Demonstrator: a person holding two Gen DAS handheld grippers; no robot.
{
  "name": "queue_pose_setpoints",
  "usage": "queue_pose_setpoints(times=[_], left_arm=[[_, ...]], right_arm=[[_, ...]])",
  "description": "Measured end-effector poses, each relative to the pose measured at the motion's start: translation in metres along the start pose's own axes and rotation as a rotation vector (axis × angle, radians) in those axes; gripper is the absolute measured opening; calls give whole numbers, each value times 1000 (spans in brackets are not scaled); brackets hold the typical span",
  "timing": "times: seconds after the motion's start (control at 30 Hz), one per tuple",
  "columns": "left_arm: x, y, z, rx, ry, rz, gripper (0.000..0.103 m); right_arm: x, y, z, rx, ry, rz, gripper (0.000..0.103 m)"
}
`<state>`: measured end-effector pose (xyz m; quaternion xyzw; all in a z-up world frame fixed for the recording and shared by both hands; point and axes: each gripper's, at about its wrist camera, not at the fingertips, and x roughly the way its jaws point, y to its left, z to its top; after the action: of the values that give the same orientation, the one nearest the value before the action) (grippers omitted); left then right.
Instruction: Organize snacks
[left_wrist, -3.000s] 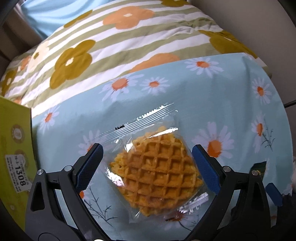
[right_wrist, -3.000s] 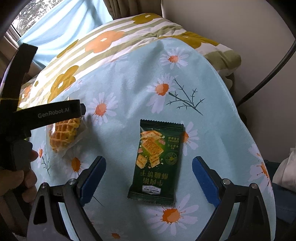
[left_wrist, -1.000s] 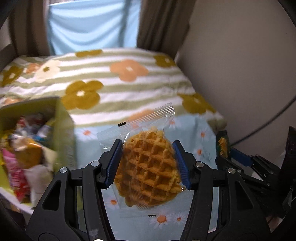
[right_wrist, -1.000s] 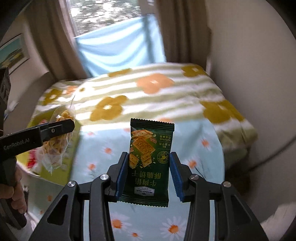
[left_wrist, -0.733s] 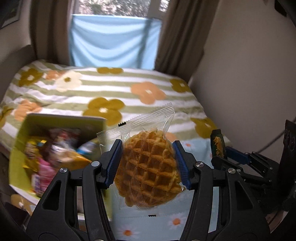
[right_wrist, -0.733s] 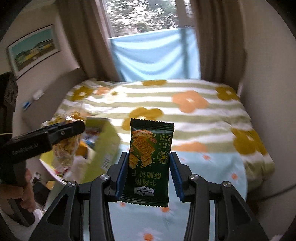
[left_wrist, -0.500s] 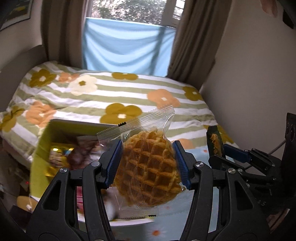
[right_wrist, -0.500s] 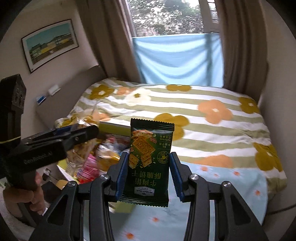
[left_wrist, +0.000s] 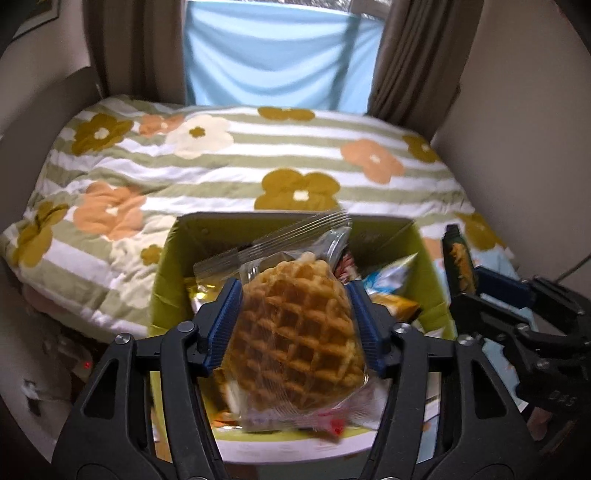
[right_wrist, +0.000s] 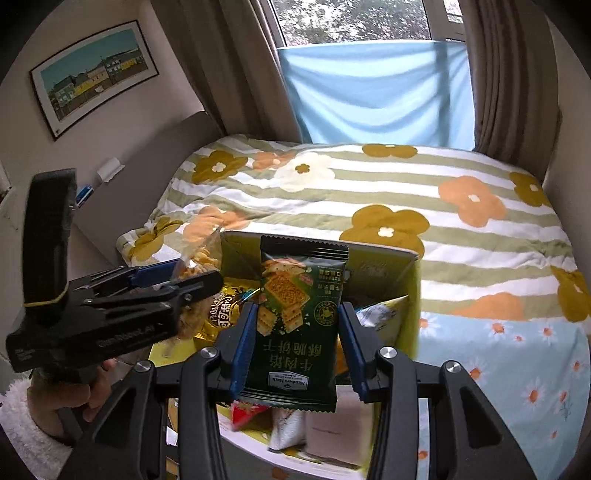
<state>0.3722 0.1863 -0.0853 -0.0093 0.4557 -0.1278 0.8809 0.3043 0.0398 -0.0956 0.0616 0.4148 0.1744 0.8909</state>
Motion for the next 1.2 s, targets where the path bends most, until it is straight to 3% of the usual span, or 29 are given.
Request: queue_pose_setpoints(times=[0.07,0.13,0.27,0.43,0.63,0.67,0.77,0.97,1.2], left_arm=[[6,4,-1,21,1,6,95],[7,7,-2,41,-17,17,103],[9,12,-10,64,4,58,103],[5,31,-22,-39,33,37,103],[-8,29,-23,-51,10,56,103],[-9,28,-23,-50,9,60,103],[-11,27,-27,-39,13,57,103],[-8,27,-39,-28,30,67,103],[-4,28,-46,-34,37,31,103]], right_arm=[[4,2,-1,15,8,-18,41],[6,2,-2,33,19,-34,41],[5,-1,-5,45,30,-65,41],[6,-6,-8,45,44,-83,41],[11,-14,-5,63,76,-77,42],[12,-14,-5,68,80,-77,49],[11,-20,-7,92,74,-80,95],[0,-34,-22,145,50,-193,99],[-8,-35,-31,177,51,-205,99]])
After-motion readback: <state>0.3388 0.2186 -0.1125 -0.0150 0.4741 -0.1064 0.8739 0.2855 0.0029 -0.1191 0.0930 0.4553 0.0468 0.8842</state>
